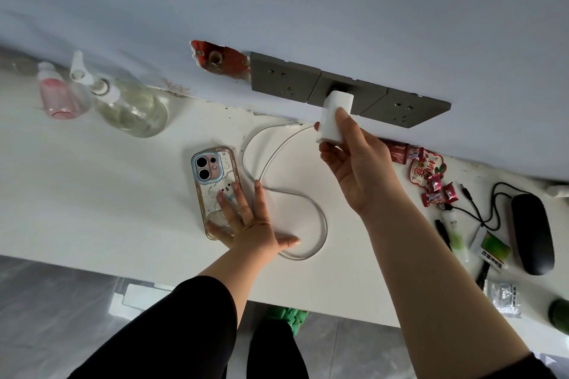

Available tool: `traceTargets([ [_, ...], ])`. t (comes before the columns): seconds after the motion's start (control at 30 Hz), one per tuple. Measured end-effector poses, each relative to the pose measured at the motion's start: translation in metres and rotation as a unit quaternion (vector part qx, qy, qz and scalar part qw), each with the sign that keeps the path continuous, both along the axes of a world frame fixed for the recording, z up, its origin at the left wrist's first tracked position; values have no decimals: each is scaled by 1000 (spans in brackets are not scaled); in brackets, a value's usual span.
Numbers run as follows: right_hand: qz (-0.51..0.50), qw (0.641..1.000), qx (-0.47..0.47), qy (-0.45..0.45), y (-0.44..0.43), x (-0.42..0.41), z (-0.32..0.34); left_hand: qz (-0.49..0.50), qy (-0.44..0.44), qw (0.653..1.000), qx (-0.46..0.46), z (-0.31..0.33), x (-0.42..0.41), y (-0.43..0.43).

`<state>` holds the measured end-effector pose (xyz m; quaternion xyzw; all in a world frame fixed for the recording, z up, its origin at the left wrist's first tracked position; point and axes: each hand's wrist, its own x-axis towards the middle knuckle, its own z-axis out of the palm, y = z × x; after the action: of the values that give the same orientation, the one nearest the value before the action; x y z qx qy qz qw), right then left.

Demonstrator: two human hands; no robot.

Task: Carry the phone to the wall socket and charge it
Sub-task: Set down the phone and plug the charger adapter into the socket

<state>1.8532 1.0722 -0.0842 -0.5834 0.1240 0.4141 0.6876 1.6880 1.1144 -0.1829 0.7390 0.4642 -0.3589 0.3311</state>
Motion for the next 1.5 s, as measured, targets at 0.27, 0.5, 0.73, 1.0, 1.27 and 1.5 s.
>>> traceTargets([
  [0.27,-5,1000,2,15,3,3,3,-6,12,1000,8,-4,-1,0],
  [0.5,-20,999,-10,49,4,9,13,-6,15,1000,2,-3,0,0],
  [0.73,-18,997,-28,63,8,11,19,0,9,1000,-2,0,1,0],
  [1.0,9,995,-6,97,-16,8,-13,-3,-5,1000,3,-3,-2,0],
  [1.27,239,890,-351,-168,31,-45,-86,-6,5,1000,-2,-10,-3,0],
  [1.5,278,824,-432,-240,54,-44,-104,11,-69,997,13,-20,-14,-2],
])
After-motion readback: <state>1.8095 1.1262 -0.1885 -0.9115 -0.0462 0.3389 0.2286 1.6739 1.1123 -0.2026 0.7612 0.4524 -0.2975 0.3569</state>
